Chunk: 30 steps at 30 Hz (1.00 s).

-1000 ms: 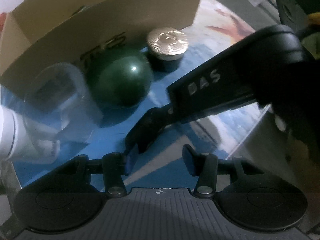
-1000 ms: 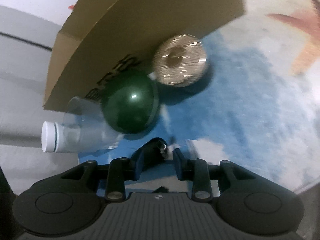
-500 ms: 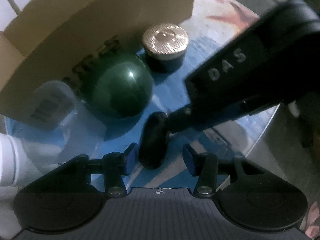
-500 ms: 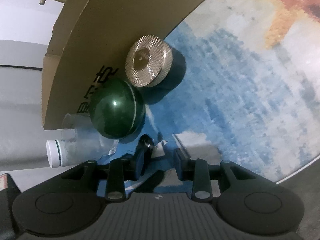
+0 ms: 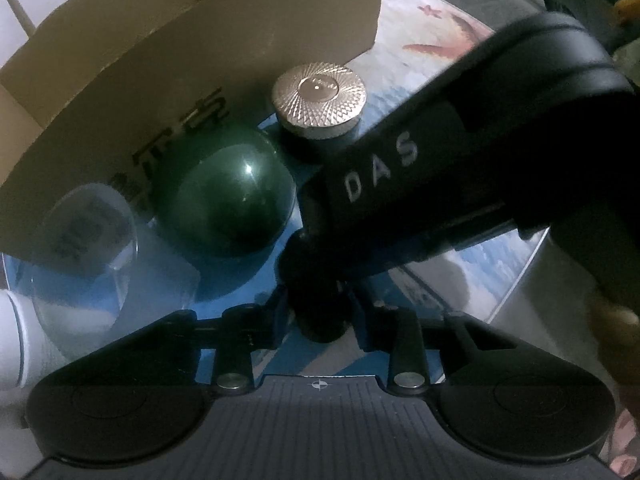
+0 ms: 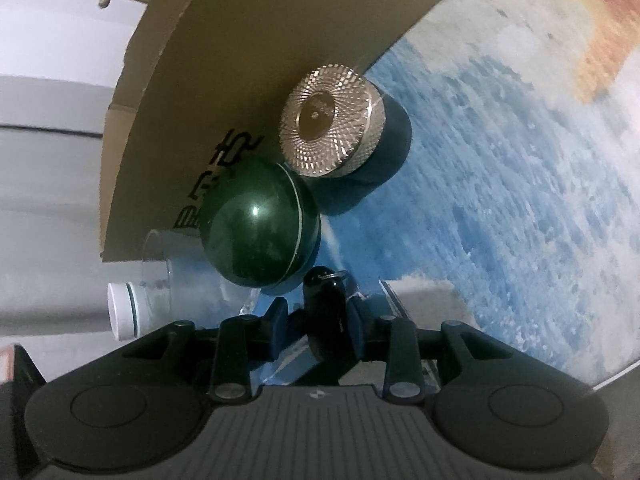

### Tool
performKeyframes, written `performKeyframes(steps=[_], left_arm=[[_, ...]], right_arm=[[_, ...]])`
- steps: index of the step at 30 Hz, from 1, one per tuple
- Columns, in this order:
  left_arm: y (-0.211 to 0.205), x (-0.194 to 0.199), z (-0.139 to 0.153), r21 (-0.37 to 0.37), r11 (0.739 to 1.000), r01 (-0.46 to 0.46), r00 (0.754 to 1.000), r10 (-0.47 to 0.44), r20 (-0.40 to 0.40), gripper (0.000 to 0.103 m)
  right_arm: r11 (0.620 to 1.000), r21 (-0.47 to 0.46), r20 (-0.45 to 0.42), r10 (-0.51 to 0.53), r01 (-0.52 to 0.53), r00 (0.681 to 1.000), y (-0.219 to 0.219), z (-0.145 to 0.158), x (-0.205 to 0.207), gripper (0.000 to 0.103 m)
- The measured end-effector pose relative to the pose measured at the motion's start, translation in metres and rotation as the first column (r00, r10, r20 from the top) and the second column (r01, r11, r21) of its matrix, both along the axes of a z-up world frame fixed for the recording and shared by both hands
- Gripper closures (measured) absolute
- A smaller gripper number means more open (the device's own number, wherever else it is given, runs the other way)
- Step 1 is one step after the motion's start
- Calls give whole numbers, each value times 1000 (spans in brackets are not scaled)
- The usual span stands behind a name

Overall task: Organize rigid objects
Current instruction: 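Close the right gripper on the black oval object, then lift the black oval object over the box and open the right gripper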

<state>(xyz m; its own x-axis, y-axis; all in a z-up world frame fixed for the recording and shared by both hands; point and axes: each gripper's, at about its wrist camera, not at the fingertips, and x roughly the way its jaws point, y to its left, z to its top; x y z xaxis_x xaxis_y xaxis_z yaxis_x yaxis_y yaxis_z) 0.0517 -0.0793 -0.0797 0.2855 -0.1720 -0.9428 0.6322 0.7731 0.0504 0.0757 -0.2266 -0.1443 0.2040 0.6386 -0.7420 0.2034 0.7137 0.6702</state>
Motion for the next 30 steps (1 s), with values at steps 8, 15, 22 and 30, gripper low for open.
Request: performKeyframes(steps=[8, 15, 22, 30], left_arm=[[1, -5, 3, 3, 999, 36, 999, -36, 17, 73], [5, -3, 6, -20, 999, 27, 1000, -26, 5, 73], [9, -11, 10, -24, 999, 31, 999, -30, 20, 84], [13, -21, 70, -93, 995, 44, 998, -39, 53, 85]], right_arm=[[1000, 17, 43, -9, 9, 999, -11, 2, -12, 69], [999, 47, 79, -22, 18, 997, -2, 1, -5, 71], [999, 31, 68, -39, 37, 997, -1, -5, 0, 82], [999, 25, 109, -44, 42, 993, -14, 55, -5, 83]])
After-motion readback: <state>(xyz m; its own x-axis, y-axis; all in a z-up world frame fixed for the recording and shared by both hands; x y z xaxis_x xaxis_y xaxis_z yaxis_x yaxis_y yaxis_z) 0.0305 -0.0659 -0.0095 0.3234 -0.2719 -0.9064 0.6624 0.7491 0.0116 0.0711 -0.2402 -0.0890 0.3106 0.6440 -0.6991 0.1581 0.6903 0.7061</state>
